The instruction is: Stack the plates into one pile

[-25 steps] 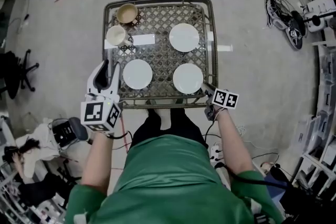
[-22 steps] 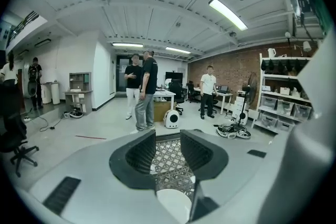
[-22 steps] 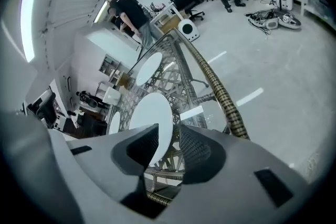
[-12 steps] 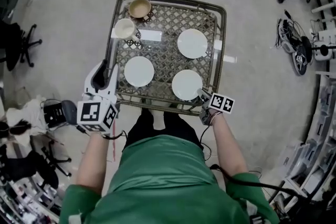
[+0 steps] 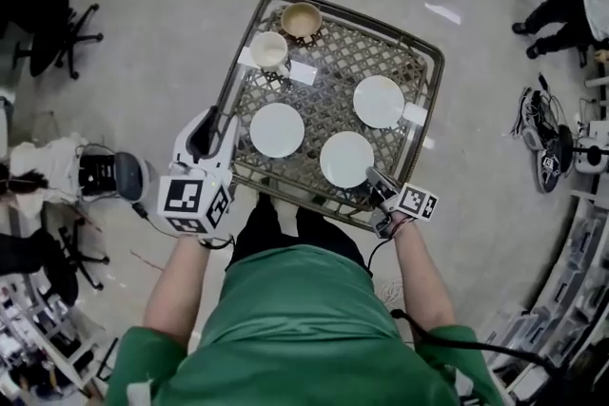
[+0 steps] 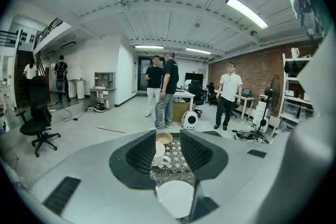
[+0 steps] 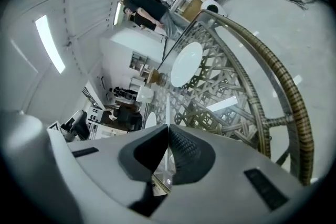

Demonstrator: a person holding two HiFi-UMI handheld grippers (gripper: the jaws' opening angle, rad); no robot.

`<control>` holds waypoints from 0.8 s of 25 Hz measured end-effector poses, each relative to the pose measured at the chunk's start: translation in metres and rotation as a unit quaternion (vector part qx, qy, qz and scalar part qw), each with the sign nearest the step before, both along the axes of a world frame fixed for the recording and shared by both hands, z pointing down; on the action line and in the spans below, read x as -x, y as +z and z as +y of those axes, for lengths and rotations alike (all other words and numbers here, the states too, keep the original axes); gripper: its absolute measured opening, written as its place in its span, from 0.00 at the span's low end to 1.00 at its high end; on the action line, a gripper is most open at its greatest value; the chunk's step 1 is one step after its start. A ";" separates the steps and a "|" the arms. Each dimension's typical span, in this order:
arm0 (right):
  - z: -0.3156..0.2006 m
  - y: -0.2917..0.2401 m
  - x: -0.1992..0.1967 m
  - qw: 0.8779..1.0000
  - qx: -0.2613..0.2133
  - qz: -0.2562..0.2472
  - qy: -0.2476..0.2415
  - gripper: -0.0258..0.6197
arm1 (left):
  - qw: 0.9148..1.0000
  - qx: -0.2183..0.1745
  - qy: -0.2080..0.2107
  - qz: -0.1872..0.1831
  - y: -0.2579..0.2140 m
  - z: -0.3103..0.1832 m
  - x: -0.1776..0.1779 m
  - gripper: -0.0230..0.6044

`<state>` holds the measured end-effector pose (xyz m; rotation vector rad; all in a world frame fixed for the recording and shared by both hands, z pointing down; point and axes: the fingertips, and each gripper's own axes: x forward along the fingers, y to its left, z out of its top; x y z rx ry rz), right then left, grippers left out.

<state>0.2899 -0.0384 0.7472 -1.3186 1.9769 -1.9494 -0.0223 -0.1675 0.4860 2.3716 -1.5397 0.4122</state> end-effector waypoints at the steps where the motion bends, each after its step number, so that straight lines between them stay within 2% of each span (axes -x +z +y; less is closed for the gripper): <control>1: -0.005 -0.003 0.003 1.000 -0.004 0.001 -0.005 0.09 | 1.000 0.000 -0.006 0.000 0.000 0.002 0.004 0.29; 9: -0.042 -0.026 0.035 0.999 -0.039 -0.015 -0.028 0.09 | 0.999 -0.005 -0.045 0.004 -0.001 0.014 0.047 0.29; 16: -0.068 -0.044 0.080 0.997 -0.073 -0.029 -0.022 0.09 | 0.999 -0.002 -0.053 0.004 0.000 0.014 0.095 0.29; 20: -0.074 -0.039 0.110 0.998 -0.061 -0.028 -0.011 0.09 | 0.998 0.002 -0.057 0.004 0.003 0.014 0.125 0.29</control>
